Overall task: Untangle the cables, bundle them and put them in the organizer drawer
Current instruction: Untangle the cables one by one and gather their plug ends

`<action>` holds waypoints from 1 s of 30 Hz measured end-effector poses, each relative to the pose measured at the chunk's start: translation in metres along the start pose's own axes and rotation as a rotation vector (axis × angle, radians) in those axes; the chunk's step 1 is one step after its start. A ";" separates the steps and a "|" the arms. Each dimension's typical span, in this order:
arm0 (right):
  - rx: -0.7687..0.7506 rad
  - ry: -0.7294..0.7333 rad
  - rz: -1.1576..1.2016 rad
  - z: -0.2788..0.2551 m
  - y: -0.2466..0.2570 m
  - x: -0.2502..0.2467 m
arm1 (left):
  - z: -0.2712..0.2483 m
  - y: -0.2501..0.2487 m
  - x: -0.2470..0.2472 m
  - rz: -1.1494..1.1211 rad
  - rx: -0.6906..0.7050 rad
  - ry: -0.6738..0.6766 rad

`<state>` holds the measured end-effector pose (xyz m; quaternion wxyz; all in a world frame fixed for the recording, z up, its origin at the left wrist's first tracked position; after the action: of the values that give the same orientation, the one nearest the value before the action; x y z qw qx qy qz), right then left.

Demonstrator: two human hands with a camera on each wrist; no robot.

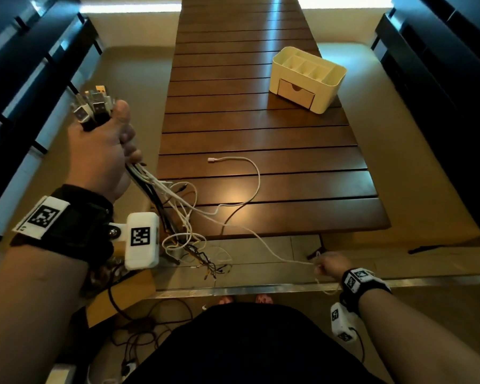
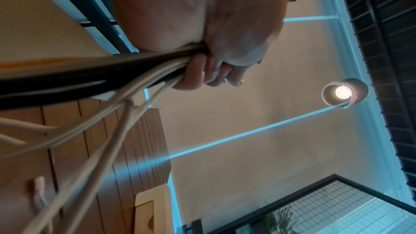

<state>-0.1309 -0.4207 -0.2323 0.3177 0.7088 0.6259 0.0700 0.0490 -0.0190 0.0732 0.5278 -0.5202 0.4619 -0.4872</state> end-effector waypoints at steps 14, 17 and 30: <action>-0.113 -0.050 -0.906 -0.007 -0.005 -0.022 | 0.029 -0.012 -0.014 0.147 -0.030 -0.039; -0.379 -0.100 -0.983 -0.041 0.045 0.009 | 0.007 -0.006 0.025 0.099 0.053 0.103; -0.940 0.619 -0.252 -0.156 0.135 0.082 | -0.056 0.014 0.093 0.016 -0.098 0.303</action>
<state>-0.0774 -0.2895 -0.0616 0.4065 0.3580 0.6711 0.5061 0.0030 -0.1177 0.0595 0.4297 -0.4622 0.5637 -0.5329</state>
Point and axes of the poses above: each hand's wrist, its own z-axis towards the middle knuckle, its own x-axis out of the palm, y = z × x, the point moved 3 cm from there along z, towards the middle knuckle, and after that the axes turned 10 degrees about z, right-handed, at the moved point
